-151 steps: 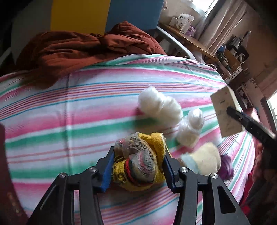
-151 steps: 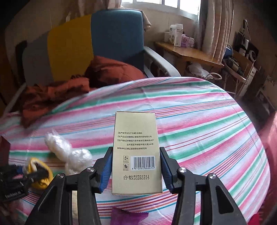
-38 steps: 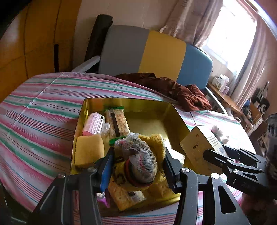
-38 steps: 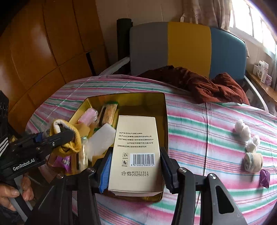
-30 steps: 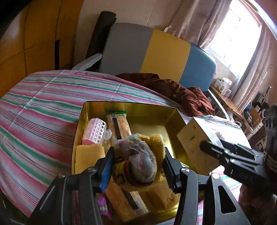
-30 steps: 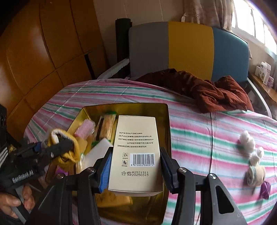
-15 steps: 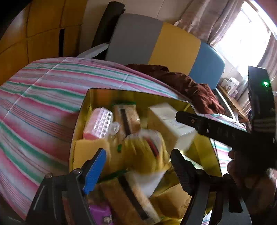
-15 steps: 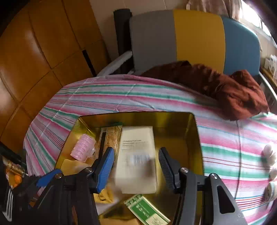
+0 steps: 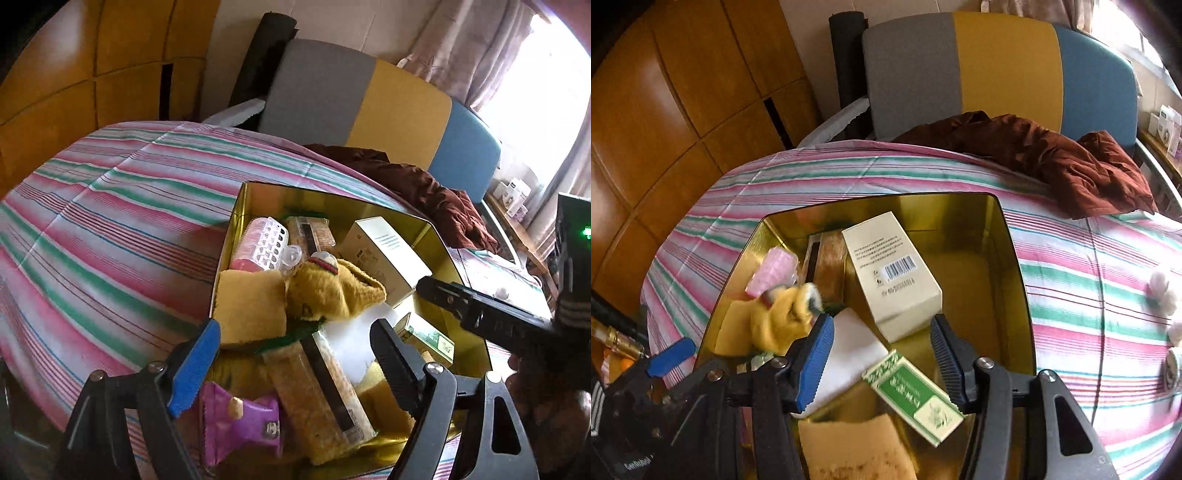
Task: Organize objects
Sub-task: 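Withdraw both tools from the gold tray toward the remaining items, then move both open tools over the cotton balls and purple packet on the sheet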
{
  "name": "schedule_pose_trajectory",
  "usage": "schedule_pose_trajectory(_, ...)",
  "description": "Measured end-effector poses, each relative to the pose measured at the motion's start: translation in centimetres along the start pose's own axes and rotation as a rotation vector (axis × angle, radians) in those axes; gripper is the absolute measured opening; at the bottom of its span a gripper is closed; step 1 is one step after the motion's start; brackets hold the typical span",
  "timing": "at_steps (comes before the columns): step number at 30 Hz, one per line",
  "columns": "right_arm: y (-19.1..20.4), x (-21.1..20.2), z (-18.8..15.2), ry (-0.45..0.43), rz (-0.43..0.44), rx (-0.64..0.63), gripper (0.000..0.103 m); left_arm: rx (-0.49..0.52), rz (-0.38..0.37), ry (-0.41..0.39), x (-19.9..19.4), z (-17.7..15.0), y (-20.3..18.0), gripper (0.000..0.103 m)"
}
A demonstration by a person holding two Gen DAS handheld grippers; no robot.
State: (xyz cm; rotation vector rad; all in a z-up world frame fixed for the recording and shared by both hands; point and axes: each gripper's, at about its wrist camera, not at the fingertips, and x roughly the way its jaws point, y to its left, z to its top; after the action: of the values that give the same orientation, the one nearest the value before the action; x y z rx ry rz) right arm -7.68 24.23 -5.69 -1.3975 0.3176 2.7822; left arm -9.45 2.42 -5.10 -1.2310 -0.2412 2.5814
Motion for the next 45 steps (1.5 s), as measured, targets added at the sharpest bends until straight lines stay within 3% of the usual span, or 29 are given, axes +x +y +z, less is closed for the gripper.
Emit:
schedule_pose_trajectory(5,0.4,-1.2,-1.1,-0.014,-0.006,-0.012,0.057,0.018,0.032,-0.052,-1.7,-0.2,-0.5,0.092)
schedule_pose_trajectory(14,1.0,-3.5,-3.2,-0.041,-0.021,-0.029,0.059,0.102,0.053,-0.114,-4.3,-1.7,-2.1,0.093)
schedule_pose_trajectory(27,-0.2,-6.9,-4.9,-0.098,-0.07,-0.006,0.059,0.186,0.036,-0.134,-6.0,-3.4,-4.5,0.093)
schedule_pose_trajectory(45,-5.3,-9.0,-8.0,-0.094,-0.132,0.103,0.06,0.314,-0.003,-0.108,-6.4,-5.7,-8.8,0.094)
